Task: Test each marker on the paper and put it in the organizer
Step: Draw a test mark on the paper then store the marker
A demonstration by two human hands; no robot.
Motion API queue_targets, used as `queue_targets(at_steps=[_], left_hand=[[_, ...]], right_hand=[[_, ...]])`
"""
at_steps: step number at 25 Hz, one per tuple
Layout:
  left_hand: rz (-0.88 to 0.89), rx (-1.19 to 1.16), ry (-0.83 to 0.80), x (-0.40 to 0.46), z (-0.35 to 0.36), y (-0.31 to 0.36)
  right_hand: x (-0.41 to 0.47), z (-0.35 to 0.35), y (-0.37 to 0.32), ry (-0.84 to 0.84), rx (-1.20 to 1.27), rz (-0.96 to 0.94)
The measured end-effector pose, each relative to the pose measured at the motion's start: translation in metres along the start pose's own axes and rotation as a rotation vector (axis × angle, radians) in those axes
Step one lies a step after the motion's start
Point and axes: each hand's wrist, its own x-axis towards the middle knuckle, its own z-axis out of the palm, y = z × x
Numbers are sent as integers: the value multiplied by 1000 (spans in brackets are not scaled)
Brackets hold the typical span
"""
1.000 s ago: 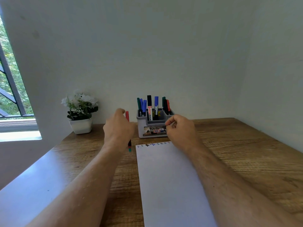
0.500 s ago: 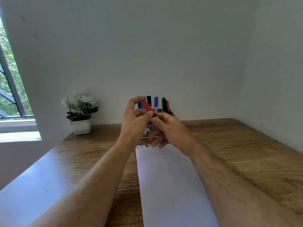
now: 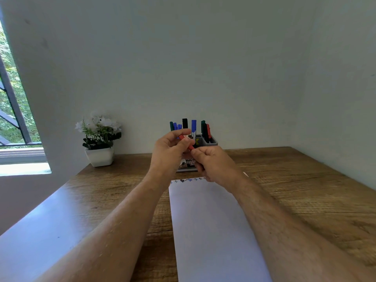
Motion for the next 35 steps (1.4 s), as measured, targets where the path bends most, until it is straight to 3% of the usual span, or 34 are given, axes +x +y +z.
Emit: queue_targets(at_steps=[6,11,16,18,21,25,29,35], left_hand=[[-40,-46,30,1,1,0],[-14,-135,124,7,-8,4],[-41,-207,186,10,-18,4],[-46,-57,113,9,-12,3],[-27,485,-169,0,3,-4],[138,1134,-498,-12,20,-25],[73,1206,-594,-10,20,-36],[28,1164,-598,-9,18,-43]], right_hand=[[-2,-4,-4,112,-186,-151],[0,-15,2,187,-231,-97],[5,-33,9,344,311,44],[7,-38,13,431,354,29],[9,-44,19,584,345,46],[11,-48,27,642,370,105],[9,-47,34,642,193,224],[3,-46,40,401,4,393]])
